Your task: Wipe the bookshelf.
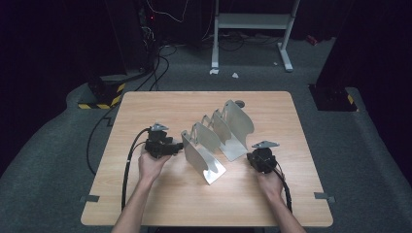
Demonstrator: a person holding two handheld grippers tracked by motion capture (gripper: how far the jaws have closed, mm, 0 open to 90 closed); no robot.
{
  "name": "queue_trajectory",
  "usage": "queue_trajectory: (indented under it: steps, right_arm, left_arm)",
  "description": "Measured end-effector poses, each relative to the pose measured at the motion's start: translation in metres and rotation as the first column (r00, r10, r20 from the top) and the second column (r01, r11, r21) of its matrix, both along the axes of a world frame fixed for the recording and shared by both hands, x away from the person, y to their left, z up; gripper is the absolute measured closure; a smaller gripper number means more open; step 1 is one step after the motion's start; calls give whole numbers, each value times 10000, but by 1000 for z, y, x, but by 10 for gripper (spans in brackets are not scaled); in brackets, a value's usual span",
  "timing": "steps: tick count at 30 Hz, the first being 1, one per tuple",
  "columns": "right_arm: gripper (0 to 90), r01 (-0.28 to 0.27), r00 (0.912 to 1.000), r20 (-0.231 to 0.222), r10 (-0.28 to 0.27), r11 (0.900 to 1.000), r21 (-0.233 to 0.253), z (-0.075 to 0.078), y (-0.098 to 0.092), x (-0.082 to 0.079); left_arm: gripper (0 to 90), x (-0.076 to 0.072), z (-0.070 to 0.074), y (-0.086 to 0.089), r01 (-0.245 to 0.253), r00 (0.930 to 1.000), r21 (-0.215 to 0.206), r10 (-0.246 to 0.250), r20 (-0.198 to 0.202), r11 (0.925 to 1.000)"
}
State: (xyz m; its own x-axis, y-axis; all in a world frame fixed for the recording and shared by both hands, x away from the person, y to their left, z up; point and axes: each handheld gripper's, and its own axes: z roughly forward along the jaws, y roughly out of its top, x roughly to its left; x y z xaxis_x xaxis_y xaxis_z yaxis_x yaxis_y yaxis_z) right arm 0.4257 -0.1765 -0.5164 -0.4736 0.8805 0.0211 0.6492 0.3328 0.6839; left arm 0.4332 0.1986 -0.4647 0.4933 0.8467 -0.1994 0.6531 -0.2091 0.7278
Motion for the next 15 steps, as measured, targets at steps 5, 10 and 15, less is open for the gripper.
queue_trajectory:
  steps: [5, 10, 15]
  right_arm:
    - [900, 196, 9998, -16, -196, 9996, -193, -3, 8, 11]
    - [900, 298, 9995, 51, -297, 9990, -324, -3, 13, 20]
    - [900, 355, 9993, 95, -351, 9982, -483, -2, 15, 31]
  left_arm:
    - [393, -5, -2, 0, 28, 10000, -46, -28, -18, 10000]
    - [395, -10, -2, 2, 75, 10000, -88, -74, 59, 9999]
    - [392, -14, -2, 1, 216, 9997, -50, -215, 117, 9998]
